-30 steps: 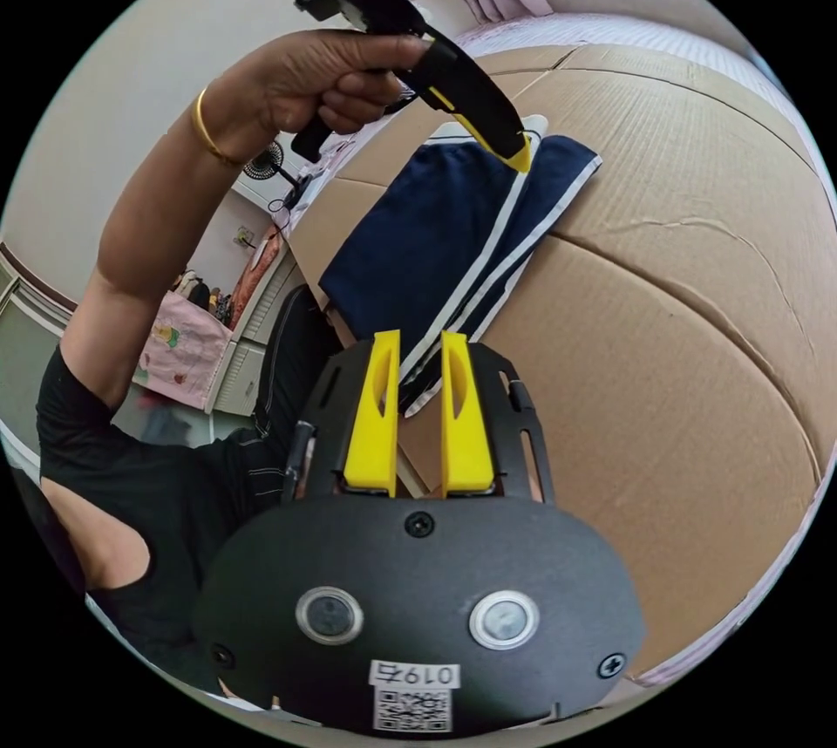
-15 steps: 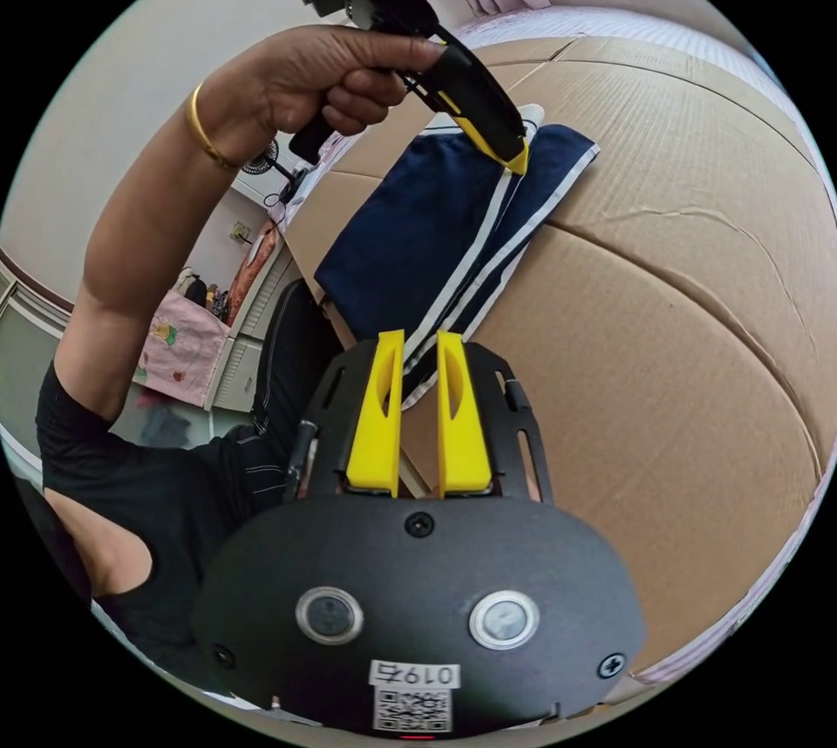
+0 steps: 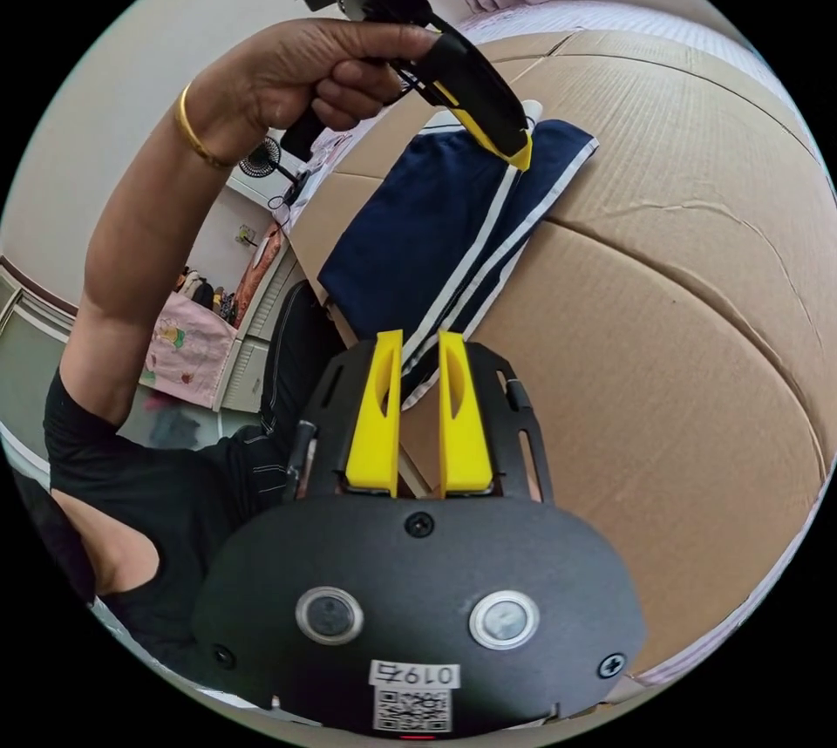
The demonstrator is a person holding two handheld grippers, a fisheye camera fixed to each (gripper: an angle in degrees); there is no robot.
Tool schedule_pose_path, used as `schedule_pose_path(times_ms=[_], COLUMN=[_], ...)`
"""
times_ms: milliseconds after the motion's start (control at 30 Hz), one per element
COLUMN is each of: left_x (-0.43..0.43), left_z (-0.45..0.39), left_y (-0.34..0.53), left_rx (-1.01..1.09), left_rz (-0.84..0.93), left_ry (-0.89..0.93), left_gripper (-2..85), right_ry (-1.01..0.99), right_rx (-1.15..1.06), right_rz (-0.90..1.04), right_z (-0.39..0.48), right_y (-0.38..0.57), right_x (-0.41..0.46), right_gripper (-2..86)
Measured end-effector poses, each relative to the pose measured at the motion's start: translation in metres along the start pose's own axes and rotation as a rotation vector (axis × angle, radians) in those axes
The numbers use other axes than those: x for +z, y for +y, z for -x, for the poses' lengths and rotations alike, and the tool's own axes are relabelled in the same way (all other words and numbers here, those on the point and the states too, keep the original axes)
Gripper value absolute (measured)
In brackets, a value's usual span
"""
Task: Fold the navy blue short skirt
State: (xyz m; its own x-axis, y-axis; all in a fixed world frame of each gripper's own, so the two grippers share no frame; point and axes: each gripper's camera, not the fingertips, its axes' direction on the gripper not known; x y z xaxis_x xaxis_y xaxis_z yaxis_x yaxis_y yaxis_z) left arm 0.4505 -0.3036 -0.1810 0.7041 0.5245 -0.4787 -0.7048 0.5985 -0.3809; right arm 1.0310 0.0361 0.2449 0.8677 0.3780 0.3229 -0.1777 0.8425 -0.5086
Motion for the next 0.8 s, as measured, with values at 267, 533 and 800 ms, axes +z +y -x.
schedule_pose_path(times_ms=[267,533,800], left_x=[0.006,0.021,0.047], left_z=[0.003,0.012,0.023], left_y=[0.001,0.006,0.017], left_rx=[-0.015,-0.028,-0.036], left_rz=[-0.007,-0.015,-0.024], left_ry=[0.017,0.056,0.081], left_gripper=[1.7,1.2,1.1], right_ry=[-0.084,-0.178,-0.19], right_rx=[0.012,-0.022,-0.034], right_rz=[0.027,0.088,0.13], right_z=[-0.019,-0.025,-0.028], right_y=[0.003,0.009,0.007], right_x=[-0.001,0.009,0.026], right_gripper=[8.0,6.5,5.3])
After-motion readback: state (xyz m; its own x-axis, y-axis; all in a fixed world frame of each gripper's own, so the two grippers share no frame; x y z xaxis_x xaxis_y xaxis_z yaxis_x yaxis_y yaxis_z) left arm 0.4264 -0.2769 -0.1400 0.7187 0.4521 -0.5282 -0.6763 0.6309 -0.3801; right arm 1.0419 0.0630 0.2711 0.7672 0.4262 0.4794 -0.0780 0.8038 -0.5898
